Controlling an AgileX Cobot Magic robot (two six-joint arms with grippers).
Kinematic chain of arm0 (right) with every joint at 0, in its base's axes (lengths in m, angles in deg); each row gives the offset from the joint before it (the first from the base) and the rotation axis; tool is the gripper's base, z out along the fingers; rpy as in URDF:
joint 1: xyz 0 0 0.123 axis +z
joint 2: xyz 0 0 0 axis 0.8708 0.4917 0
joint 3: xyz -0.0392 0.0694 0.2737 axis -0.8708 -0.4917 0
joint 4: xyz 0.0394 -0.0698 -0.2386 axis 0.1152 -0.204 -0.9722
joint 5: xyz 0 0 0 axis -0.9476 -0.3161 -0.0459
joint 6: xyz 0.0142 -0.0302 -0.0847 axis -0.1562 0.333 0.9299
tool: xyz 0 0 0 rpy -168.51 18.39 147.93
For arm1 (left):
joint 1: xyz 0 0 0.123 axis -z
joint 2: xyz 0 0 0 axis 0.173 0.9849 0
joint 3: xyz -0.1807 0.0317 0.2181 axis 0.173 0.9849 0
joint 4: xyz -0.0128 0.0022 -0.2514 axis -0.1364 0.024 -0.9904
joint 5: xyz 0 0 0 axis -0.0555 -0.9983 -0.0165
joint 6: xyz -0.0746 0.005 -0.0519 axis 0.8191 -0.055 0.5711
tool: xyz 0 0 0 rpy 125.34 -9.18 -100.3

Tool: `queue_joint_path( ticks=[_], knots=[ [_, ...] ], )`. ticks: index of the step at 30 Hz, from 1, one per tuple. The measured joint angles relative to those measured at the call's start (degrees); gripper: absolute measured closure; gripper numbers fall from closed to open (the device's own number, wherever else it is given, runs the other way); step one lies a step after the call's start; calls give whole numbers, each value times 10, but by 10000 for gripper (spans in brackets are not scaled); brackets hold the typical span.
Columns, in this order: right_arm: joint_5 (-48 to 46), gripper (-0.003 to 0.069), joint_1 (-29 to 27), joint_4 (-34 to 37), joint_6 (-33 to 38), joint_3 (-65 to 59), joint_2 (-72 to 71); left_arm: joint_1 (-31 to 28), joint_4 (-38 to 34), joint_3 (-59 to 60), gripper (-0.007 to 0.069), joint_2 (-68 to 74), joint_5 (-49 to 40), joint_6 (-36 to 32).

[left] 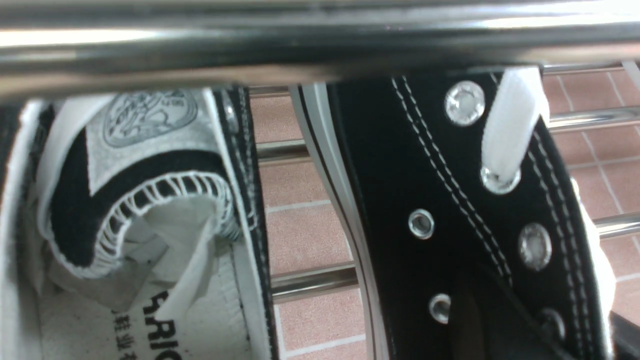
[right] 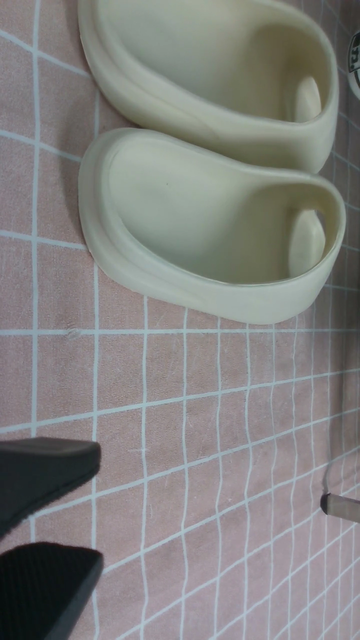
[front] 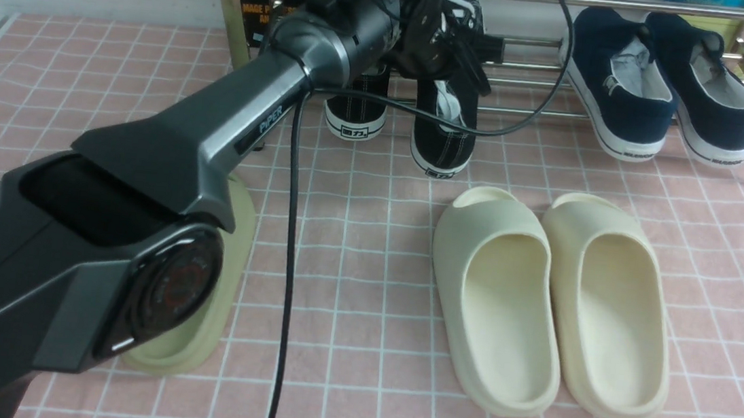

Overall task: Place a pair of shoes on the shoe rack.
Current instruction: Use the left arm to put a shoe into the shoe rack

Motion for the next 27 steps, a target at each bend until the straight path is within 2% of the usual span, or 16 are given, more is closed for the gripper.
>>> queue_joint_path(
  ticks=[6, 14, 17, 22, 24, 27],
  knots=[
    [0, 419, 0, 0, 0, 0, 0, 1, 0, 0, 530, 0, 0, -11],
    [0, 419, 0, 0, 0, 0, 0, 1, -14, -3, 317, -6, 9, -14],
    [0, 419, 0, 0, 0, 0, 0, 1, -35, -3, 270, -27, -11, -20],
    [0, 419, 0, 0, 0, 0, 0, 11, -81, -5, 275, -91, -81, -104],
    [0, 419, 0, 0, 0, 0, 0, 20, -93, -7, 302, -114, -120, -140],
    [0, 419, 0, 0, 0, 0, 0, 39, -101, -10, 401, -127, -198, -185]
  ],
)
